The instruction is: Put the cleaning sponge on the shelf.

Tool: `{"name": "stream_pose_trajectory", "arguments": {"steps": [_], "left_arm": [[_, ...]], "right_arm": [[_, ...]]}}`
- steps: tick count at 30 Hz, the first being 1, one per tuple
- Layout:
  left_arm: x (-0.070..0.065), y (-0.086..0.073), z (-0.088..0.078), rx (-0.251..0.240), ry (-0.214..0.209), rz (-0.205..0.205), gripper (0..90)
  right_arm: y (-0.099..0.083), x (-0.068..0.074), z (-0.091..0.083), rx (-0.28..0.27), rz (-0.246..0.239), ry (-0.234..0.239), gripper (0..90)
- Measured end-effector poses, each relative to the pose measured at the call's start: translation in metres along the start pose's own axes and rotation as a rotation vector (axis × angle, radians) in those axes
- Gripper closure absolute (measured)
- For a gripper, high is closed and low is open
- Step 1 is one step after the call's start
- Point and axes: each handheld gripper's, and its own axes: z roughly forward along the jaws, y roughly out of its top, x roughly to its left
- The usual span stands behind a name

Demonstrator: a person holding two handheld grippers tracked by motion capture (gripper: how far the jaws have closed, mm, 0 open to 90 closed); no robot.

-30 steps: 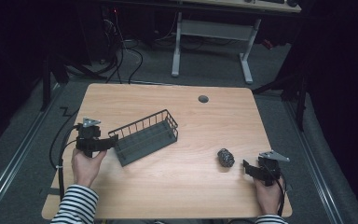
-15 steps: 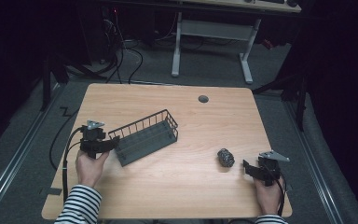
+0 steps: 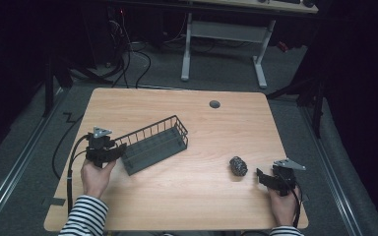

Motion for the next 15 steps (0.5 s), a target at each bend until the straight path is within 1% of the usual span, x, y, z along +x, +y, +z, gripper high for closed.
{"name": "stream_pose_trajectory", "arguments": {"steps": [15], "left_arm": [[-0.001,-0.0007,-0.0019,0.001,-0.002,0.003,53.2]], "right_arm": [[0.0,0.0001,0.0,0.001,0.001,0.0,30.3]]}}
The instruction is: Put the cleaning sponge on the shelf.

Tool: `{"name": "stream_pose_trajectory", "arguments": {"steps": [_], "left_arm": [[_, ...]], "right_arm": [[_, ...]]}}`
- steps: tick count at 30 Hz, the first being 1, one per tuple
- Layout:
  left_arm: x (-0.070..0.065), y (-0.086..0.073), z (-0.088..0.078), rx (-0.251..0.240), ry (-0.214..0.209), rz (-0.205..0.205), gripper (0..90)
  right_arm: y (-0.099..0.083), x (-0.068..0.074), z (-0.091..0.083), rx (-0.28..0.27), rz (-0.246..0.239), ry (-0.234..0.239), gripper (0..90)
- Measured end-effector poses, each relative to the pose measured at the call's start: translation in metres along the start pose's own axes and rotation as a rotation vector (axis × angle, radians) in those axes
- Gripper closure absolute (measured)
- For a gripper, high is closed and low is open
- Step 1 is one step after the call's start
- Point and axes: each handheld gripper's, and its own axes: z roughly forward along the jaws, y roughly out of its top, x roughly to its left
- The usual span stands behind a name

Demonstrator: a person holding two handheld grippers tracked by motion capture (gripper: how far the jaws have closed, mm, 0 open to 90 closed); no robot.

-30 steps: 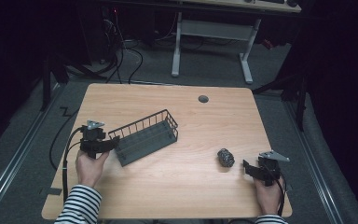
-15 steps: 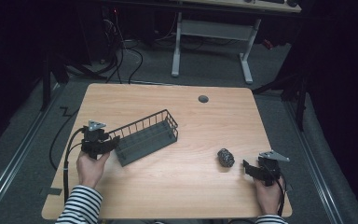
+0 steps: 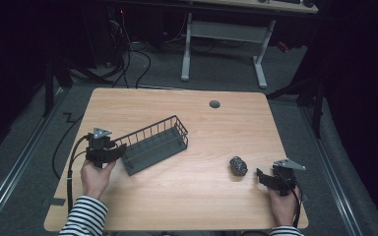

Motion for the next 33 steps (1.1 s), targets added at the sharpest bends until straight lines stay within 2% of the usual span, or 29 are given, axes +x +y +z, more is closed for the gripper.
{"name": "stream_pose_trajectory", "arguments": {"steps": [20,33], "left_arm": [[-0.009,-0.003,-0.002,-0.004,-0.025,0.014,53.5],[-0.026,-0.005,-0.002,0.002,-0.065,0.058,53.9]], "right_arm": [[0.0,0.0,0.0,0.0,-0.001,0.0,30.3],[0.0,0.0,0.0,0.0,0.0,0.0,30.3]]}}
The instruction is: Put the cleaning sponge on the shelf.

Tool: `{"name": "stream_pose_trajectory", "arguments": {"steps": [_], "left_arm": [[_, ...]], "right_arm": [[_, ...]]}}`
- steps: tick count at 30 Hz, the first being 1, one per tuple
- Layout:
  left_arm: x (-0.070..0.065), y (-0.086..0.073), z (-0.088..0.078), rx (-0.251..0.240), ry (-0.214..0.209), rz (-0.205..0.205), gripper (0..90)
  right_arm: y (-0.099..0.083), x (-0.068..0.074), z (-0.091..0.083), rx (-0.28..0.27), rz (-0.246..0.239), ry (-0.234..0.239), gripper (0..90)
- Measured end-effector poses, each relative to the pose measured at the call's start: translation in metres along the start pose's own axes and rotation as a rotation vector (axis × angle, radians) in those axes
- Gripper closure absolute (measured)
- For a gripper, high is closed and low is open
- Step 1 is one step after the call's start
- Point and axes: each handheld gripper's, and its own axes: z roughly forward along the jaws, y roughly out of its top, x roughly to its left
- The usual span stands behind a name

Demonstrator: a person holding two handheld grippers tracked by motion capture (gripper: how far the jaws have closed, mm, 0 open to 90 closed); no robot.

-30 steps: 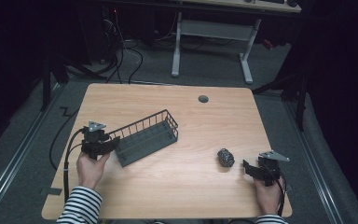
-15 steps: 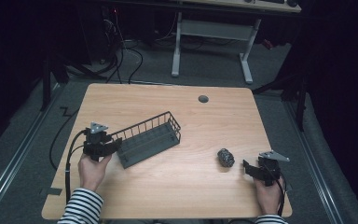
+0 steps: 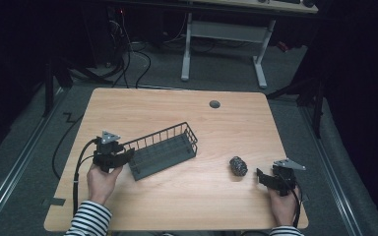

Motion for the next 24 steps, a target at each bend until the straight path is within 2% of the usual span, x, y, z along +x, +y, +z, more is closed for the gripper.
{"name": "stream_pose_trajectory", "arguments": {"steps": [12,20,24], "left_arm": [[-0.024,0.0,0.003,0.01,-0.055,0.053,54.2],[-0.046,-0.002,0.005,0.012,-0.094,0.083,54.3],[-0.052,-0.002,0.006,0.012,-0.104,0.091,54.2]], "right_arm": [[0.0,0.0,0.0,0.001,-0.001,0.0,30.2],[0.0,0.0,0.0,0.0,0.0,0.0,30.2],[0.0,0.0,0.0,0.002,-0.001,-0.001,30.2]]}}
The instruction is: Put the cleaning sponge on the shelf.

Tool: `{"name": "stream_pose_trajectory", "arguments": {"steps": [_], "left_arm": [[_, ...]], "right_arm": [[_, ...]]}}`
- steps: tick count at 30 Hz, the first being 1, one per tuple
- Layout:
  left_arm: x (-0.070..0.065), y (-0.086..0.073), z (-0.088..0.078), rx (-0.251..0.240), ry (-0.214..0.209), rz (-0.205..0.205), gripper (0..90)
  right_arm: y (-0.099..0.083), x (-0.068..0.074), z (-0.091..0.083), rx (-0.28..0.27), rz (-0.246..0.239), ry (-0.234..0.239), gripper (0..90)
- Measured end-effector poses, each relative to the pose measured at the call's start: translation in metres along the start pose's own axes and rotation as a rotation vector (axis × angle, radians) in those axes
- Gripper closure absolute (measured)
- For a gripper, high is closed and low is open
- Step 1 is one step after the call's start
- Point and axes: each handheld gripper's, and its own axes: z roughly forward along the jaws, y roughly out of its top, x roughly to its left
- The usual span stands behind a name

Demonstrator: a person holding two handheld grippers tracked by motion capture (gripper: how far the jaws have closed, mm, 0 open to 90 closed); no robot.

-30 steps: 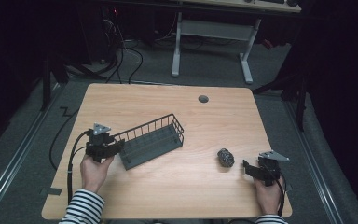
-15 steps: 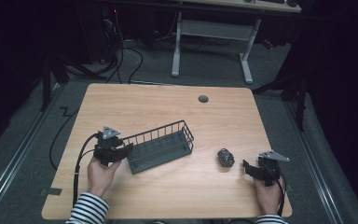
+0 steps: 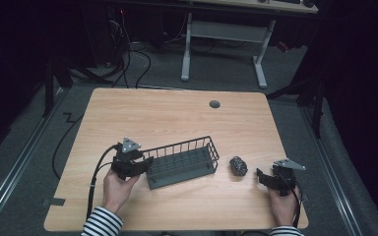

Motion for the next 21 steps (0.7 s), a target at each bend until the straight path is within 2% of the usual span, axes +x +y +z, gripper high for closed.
{"name": "stream_pose_trajectory", "arguments": {"steps": [3,5,6,8,10,13,19,21], "left_arm": [[-0.001,0.0,0.0,0.0,-0.004,-0.002,51.6],[0.0,0.0,-0.001,-0.013,-0.015,-0.011,43.8],[0.001,0.001,-0.002,-0.024,-0.027,-0.013,43.8],[0.005,0.003,-0.009,-0.054,-0.028,-0.024,33.6],[0.007,0.004,-0.012,-0.068,-0.029,-0.033,30.5],[0.015,0.004,-0.023,-0.115,-0.025,-0.058,28.3],[0.027,0.001,-0.034,-0.14,-0.008,-0.08,27.6],[0.034,-0.004,-0.039,-0.153,0.006,-0.092,27.5]], "right_arm": [[0.0,0.0,0.0,-0.002,0.0,0.001,30.2],[0.0,0.0,0.0,-0.002,0.0,0.001,30.2],[0.0,0.0,0.0,-0.002,0.0,0.001,30.2],[0.0,0.0,0.0,0.0,0.0,0.0,30.2],[0.0,0.0,0.0,-0.002,0.001,0.001,30.2],[0.0,0.0,0.0,0.0,0.0,0.0,30.2],[0.0,0.0,0.0,0.0,0.002,0.0,30.2],[0.0,0.0,0.0,-0.001,0.002,0.001,30.2]]}}
